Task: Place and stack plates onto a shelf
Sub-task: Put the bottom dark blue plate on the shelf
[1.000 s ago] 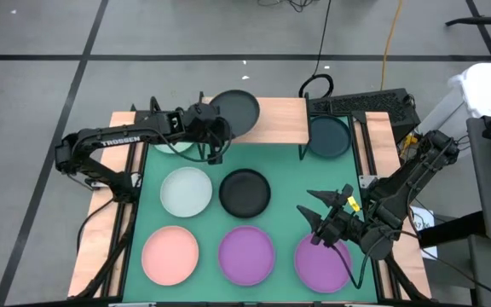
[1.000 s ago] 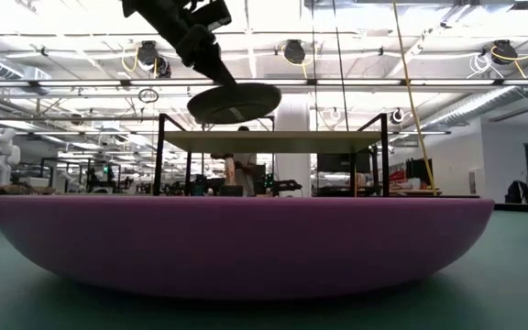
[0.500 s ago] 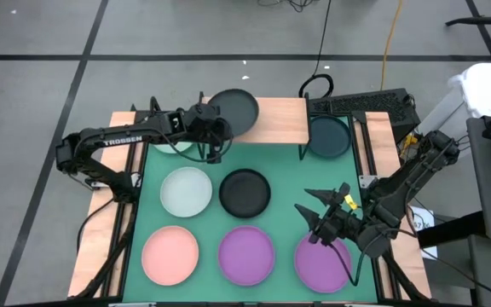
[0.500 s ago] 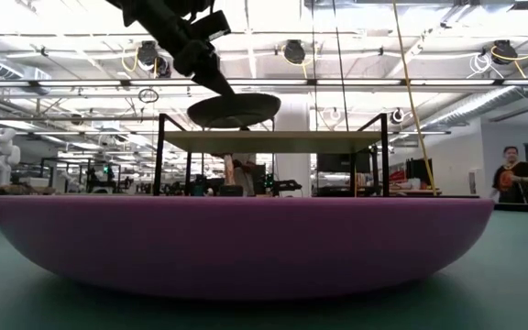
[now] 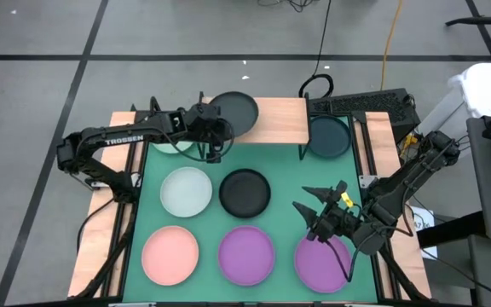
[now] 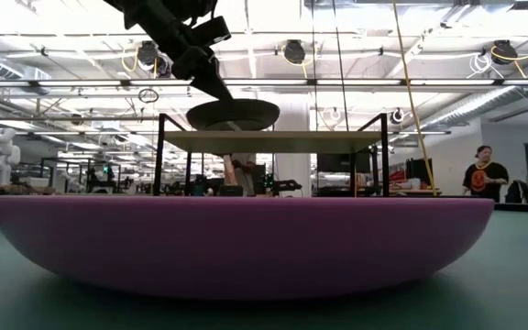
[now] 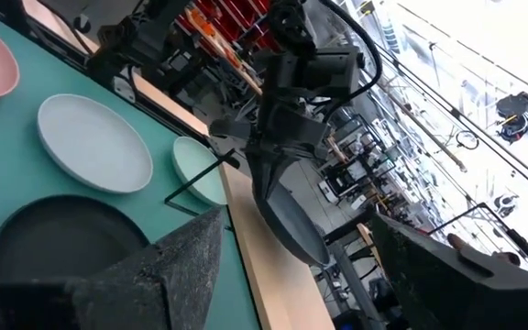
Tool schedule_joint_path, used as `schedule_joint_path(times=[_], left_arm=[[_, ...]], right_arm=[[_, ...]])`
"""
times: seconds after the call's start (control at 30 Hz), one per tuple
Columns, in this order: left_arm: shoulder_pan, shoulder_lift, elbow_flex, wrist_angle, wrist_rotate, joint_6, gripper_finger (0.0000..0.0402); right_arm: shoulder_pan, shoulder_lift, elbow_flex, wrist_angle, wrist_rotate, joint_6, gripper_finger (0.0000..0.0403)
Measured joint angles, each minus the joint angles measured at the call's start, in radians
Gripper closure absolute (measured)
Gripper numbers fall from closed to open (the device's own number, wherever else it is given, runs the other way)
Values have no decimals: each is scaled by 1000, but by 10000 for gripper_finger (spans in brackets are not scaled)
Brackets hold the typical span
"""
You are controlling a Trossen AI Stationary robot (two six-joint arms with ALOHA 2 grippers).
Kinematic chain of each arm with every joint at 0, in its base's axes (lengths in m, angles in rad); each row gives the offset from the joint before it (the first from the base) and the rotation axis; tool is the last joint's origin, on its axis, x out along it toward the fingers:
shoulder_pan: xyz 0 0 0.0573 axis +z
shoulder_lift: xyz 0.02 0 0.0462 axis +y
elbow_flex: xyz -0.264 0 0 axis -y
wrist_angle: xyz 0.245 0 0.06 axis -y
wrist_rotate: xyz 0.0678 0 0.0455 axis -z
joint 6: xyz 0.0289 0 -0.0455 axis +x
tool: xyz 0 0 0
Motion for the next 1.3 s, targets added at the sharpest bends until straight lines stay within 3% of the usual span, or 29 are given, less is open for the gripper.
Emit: schedule_joint_path(times=[0.8, 1.3], left_arm=[[6, 7, -3, 7, -2, 9, 378], [12, 9, -143, 146, -11, 26, 377]], right_arm=[[0, 0, 0, 7, 0, -1, 145], [1, -1, 0, 6, 0, -2, 145]])
